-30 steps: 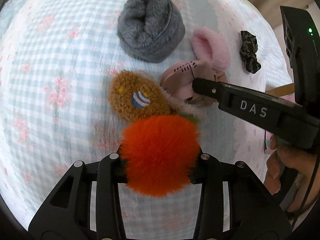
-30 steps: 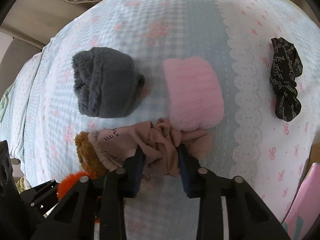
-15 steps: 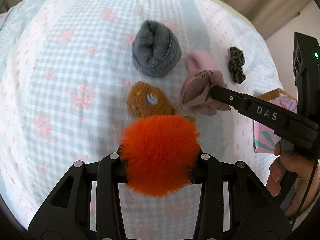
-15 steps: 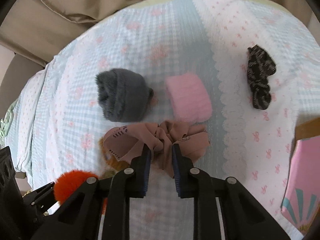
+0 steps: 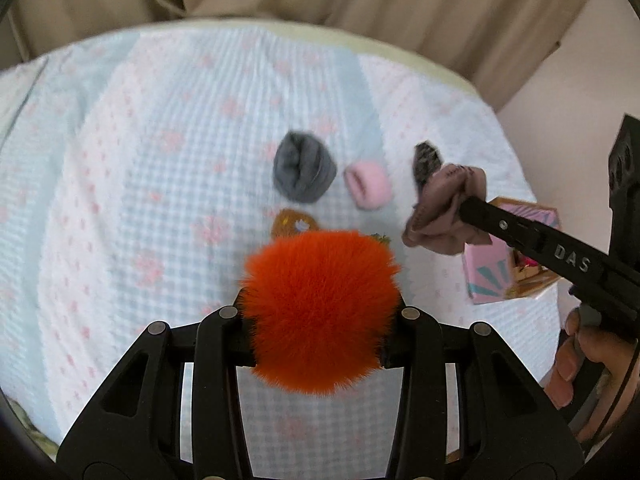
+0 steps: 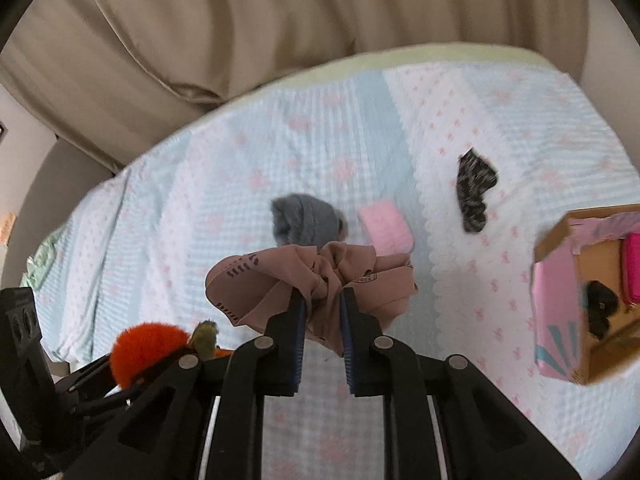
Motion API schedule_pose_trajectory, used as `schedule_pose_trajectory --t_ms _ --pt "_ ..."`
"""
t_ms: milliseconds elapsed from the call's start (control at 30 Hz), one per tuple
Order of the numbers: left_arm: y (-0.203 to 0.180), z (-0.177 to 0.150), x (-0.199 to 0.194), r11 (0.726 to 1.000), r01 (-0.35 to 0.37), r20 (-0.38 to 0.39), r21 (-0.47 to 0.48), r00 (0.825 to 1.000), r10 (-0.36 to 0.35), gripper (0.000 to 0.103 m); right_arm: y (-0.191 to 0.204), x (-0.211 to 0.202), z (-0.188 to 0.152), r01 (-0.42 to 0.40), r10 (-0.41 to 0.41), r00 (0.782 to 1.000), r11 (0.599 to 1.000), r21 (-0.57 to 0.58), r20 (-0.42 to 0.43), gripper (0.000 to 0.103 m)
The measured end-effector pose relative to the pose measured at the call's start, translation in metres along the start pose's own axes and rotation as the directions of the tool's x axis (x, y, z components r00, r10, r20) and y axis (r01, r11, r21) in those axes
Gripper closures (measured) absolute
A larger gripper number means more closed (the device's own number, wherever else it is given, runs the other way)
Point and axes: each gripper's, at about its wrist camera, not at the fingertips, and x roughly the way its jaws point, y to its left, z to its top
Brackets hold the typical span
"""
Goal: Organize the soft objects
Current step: 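Carry pompom and beige fabric to the box and release both inside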
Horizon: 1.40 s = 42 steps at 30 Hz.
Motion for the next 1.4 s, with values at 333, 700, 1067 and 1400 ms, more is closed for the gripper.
schedule_pose_trajectory --t_ms 333,700,1067,1400 --pt "-0.056 0.025 -0.092 0.994 0.036 0.13 0.104 0.99 -0.05 0.067 -0.001 -0.131 0.004 0.016 -0.022 0.986 0.999 0.038 0.167 0.088" --pt "-0.188 0.024 -0.114 0.991 0.067 0.188 0.118 0.978 -0.088 0.067 -0.101 -0.23 0.008 0.017 -0.034 0.969 0.997 0.069 0.243 0.088" --pt "-0.343 0.012 -0.039 0.991 0.043 0.144 0.123 0.988 -0.061 0.067 -0.258 -0.262 0.031 0.07 -0.079 0.977 0.996 0.05 0.2 0.088" --pt "-0.42 -0.004 0.073 0.986 0.002 -0.03 0.168 1.0 0.003 0.067 -0.362 -0.215 0.039 0.095 -0.103 0.992 0.989 0.112 0.07 0.088"
